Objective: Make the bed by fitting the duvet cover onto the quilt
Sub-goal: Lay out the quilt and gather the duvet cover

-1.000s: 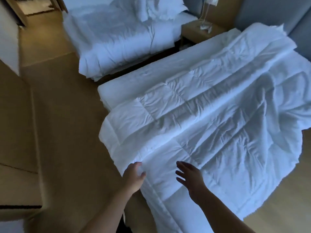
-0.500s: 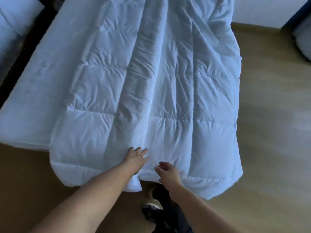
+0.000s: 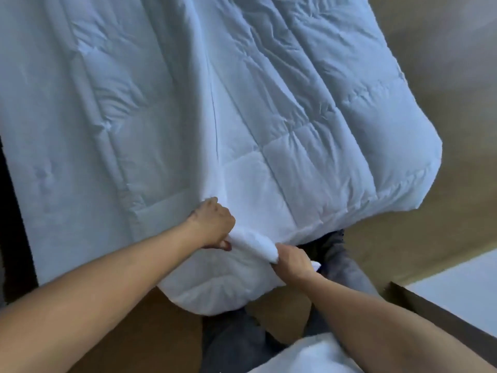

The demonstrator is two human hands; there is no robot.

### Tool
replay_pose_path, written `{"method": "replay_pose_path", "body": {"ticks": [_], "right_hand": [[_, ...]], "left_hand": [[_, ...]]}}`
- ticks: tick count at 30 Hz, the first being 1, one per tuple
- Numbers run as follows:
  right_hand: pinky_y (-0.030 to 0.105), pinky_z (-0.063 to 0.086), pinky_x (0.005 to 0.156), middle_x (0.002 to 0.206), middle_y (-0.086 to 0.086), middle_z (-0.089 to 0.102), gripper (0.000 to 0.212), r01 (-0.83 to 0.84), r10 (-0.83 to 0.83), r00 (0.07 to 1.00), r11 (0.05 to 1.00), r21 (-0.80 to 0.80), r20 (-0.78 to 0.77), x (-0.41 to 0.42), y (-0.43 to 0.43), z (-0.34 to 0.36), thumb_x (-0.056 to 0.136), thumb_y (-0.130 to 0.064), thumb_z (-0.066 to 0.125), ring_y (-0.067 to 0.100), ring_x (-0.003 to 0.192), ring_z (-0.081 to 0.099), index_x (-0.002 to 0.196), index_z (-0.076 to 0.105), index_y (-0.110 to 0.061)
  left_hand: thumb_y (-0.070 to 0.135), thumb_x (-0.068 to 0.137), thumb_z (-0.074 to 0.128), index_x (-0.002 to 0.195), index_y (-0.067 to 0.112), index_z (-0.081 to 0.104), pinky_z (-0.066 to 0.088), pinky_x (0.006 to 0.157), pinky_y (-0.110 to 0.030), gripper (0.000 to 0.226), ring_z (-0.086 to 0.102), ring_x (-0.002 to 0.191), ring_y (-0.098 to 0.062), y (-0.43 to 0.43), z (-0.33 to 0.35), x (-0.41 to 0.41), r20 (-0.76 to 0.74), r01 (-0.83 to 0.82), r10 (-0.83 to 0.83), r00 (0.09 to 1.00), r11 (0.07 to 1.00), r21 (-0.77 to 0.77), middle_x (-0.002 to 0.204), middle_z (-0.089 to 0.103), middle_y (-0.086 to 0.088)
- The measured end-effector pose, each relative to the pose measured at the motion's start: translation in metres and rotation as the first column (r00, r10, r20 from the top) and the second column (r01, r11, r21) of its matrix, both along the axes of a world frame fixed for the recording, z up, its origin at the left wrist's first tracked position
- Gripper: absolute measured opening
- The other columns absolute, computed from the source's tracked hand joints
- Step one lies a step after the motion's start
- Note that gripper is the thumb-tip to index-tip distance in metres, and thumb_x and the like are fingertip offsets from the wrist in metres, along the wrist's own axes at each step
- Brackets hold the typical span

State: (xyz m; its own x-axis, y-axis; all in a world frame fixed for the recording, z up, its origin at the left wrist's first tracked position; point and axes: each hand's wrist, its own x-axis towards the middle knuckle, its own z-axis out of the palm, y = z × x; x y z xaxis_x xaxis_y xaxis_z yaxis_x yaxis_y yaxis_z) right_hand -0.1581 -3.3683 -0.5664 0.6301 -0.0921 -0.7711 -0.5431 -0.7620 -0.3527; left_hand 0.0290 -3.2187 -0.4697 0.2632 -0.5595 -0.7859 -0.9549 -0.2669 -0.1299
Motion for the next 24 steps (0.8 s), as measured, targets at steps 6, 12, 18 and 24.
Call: {"method": "replay_pose_path", "body": {"ticks": [6, 12, 18, 24], "right_hand": [[0.037, 0.044, 0.056, 0.081, 0.004, 0.064, 0.052, 0.187, -0.183, 0.953, 0.982, 0.008, 0.243, -0.003, 0.139, 0.097, 0.079, -0.018, 0.050, 0.031, 0.071, 0.062, 0.126, 0.036, -0.036], [0.035, 0.048, 0.098, 0.123, -0.006, 0.063, 0.053, 0.184, -0.195, 0.948, 0.981, 0.065, 0.251, -0.016, 0.294, 0.158, 0.077, -0.035, 0.051, 0.022, 0.116, 0.057, 0.129, 0.047, -0.044], [0.034, 0.038, 0.099, 0.130, -0.002, 0.060, 0.065, 0.150, -0.159, 0.953, 0.987, 0.053, 0.256, -0.008, 0.399, 0.180, 0.078, -0.040, 0.055, 0.026, 0.122, 0.054, 0.140, 0.035, -0.048], [0.040, 0.050, 0.090, 0.122, 0.009, 0.063, 0.064, 0.308, -0.322, 0.913, 0.947, 0.095, 0.250, -0.010, 0.510, 0.148, 0.084, -0.017, 0.056, 0.032, 0.111, 0.061, 0.144, 0.042, -0.032]], "left_hand": [[0.021, 0.093, 0.057, 0.124, 0.016, 0.056, 0.031, 0.110, -0.052, 0.032, 0.056, 0.116, -0.031, 0.149, 0.037, 0.063, 0.223, 0.150, -0.146, 0.964, 0.989, -0.005, 0.120, 0.065, -0.009], [0.028, 0.086, 0.056, 0.110, 0.020, 0.054, 0.035, 0.081, -0.037, 0.026, 0.055, 0.108, -0.031, 0.285, 0.073, 0.081, 0.130, 0.098, -0.087, 0.988, 0.992, -0.080, 0.115, 0.064, -0.008], [0.036, 0.086, 0.053, 0.109, 0.026, 0.048, 0.043, 0.080, -0.039, 0.026, 0.060, 0.103, -0.029, 0.436, 0.074, 0.079, 0.082, -0.020, 0.025, 0.996, 0.998, -0.062, 0.113, 0.064, -0.004], [0.028, 0.088, 0.054, 0.115, 0.024, 0.047, 0.042, 0.084, -0.035, 0.028, 0.061, 0.107, -0.027, 0.523, 0.068, 0.073, 0.150, 0.014, -0.009, 0.989, 0.999, -0.032, 0.115, 0.064, -0.004]]}}
